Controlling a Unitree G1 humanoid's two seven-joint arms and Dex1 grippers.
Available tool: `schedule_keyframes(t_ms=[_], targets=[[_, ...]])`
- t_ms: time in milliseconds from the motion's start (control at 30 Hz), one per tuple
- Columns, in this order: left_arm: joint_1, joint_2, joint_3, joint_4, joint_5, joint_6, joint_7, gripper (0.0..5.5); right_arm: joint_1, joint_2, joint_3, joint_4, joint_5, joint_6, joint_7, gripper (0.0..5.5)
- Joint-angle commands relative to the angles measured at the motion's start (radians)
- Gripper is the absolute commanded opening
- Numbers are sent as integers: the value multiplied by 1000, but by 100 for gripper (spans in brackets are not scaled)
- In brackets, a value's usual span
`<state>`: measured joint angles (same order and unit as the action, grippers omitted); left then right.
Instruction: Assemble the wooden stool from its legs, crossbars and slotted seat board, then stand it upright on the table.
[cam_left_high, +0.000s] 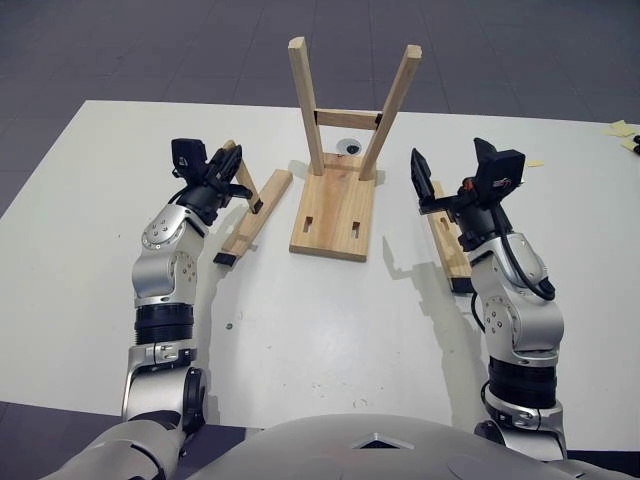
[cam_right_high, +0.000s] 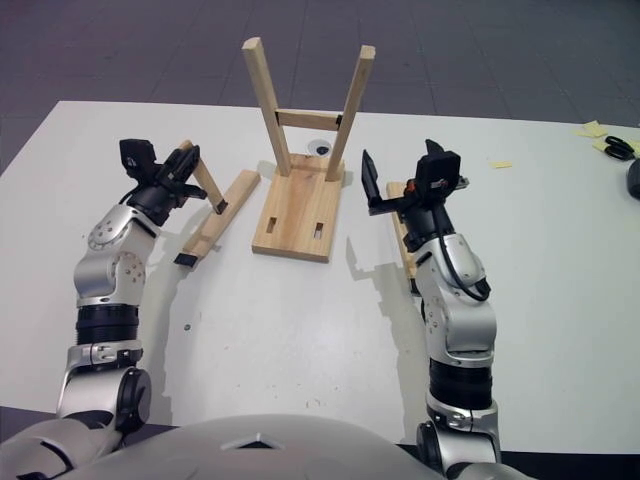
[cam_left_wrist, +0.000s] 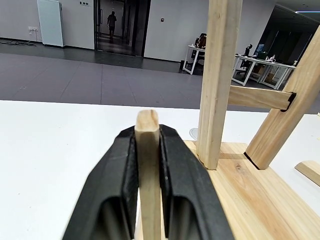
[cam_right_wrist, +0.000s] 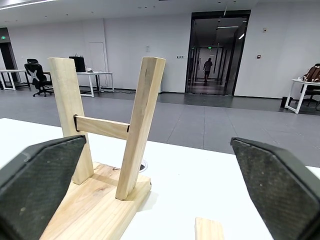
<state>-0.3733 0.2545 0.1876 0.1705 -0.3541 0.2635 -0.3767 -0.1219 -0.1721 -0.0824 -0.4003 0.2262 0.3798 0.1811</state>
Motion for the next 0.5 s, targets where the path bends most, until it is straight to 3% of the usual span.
schedule_keyframes(t_ms=[33,500], targets=[[16,-14,-18,54,30,-30,4,41,-14,-4,4,3,0,2,2,540],[-35,-3,-36,110,42,-85,-1,41,-13,-2,14,-5,1,6,3,540]])
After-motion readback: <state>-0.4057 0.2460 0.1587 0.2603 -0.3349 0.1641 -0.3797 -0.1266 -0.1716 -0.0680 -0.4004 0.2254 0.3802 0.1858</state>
